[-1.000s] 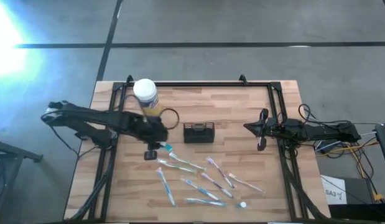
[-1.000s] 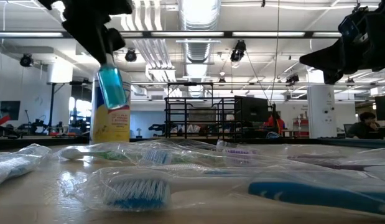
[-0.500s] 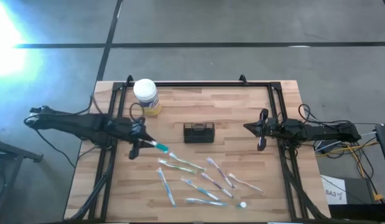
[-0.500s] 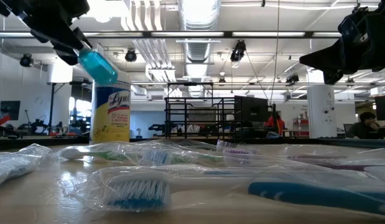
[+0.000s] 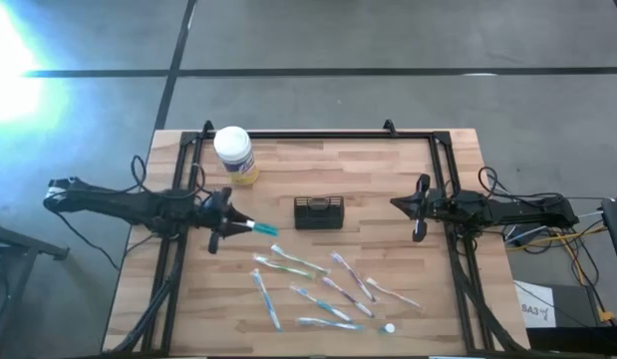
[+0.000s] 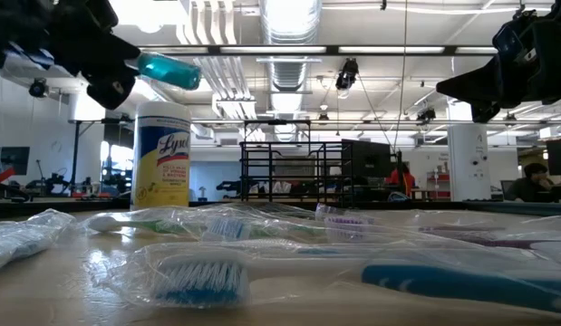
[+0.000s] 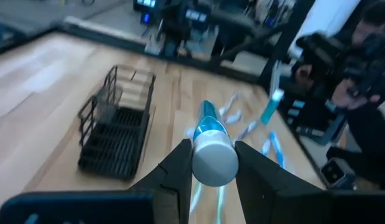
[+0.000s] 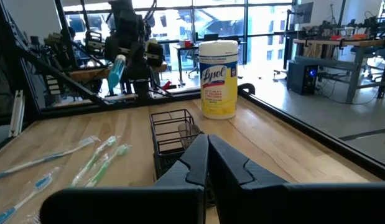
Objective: Pick & Place toothbrushing station
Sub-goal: Put the top blue mouthwash into the wire organizer
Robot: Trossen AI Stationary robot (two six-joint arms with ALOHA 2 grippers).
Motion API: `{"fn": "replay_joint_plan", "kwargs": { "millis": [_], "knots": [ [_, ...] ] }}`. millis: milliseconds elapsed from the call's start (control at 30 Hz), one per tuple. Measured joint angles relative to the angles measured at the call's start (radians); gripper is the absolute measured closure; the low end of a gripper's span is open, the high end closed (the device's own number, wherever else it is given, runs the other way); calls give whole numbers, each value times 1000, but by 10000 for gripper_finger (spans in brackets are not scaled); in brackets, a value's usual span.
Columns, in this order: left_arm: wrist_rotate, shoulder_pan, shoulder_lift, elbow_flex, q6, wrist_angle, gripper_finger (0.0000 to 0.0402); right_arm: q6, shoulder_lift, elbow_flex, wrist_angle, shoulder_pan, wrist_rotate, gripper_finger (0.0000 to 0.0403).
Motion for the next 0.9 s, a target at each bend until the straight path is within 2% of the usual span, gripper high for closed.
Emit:
{"fn": "replay_joint_plan", "kwargs": {
  "millis": [233, 633, 800, 900],
  "knots": [
    [15, 0, 0, -135, 33, 242, 306, 0, 0, 0, -1, 0, 0, 394],
    [17, 1, -49, -222, 123, 319, 306, 0, 0, 0, -3, 0, 0, 394],
    [17, 2, -69, -211, 100, 319, 306, 0, 0, 0, -3, 0, 0, 394],
    [7, 2, -69, -115, 104, 238, 306, 0, 0, 0, -3, 0, 0, 394]
  ]
}}
